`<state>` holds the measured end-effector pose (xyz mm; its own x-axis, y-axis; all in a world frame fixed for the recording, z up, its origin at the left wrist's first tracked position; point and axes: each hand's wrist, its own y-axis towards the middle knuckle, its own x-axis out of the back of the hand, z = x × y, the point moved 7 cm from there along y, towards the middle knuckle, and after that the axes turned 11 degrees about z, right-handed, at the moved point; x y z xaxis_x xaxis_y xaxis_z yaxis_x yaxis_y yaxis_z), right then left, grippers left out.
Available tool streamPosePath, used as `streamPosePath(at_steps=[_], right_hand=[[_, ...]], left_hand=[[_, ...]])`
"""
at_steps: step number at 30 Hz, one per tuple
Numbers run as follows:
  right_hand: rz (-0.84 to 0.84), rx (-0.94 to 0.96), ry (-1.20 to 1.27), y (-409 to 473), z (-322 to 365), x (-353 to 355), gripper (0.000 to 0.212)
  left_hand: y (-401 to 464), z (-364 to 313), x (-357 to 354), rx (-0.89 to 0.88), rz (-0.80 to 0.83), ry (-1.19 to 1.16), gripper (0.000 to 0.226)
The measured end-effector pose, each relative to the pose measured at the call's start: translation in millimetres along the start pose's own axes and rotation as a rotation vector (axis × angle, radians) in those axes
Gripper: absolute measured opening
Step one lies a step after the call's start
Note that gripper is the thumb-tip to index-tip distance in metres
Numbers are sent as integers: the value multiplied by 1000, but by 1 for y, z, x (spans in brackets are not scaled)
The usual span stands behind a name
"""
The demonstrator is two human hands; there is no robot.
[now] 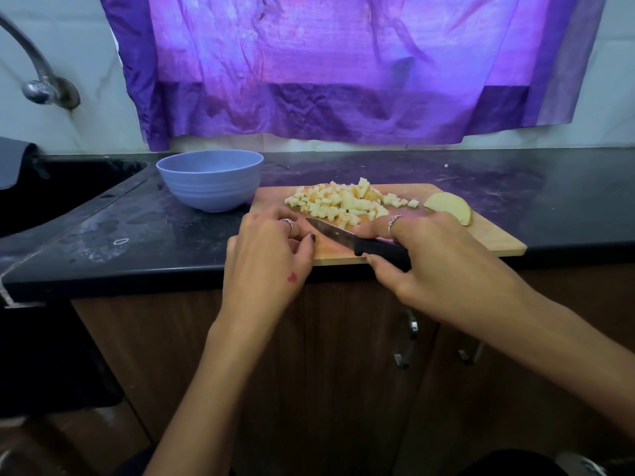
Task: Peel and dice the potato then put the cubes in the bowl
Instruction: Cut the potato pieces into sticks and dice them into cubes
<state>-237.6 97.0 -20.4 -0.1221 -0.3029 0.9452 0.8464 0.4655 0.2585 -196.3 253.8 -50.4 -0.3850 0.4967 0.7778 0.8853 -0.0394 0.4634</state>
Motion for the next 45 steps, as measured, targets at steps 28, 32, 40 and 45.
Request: streamPosePath(at_steps=[28, 32, 40, 45], right_hand=[[-21, -32, 58, -4, -12, 5, 32], [21, -27, 59, 0, -10, 3, 35], [1, -34, 76, 3, -7, 2, 36], [31, -17, 54, 5, -5, -4, 35]], left_hand=[[5, -9, 5, 34, -97, -21, 15], [6, -8, 3, 18, -103, 6, 17], [10, -6, 3, 52, -85, -10, 14], [11, -6, 2, 79, -49, 26, 16]])
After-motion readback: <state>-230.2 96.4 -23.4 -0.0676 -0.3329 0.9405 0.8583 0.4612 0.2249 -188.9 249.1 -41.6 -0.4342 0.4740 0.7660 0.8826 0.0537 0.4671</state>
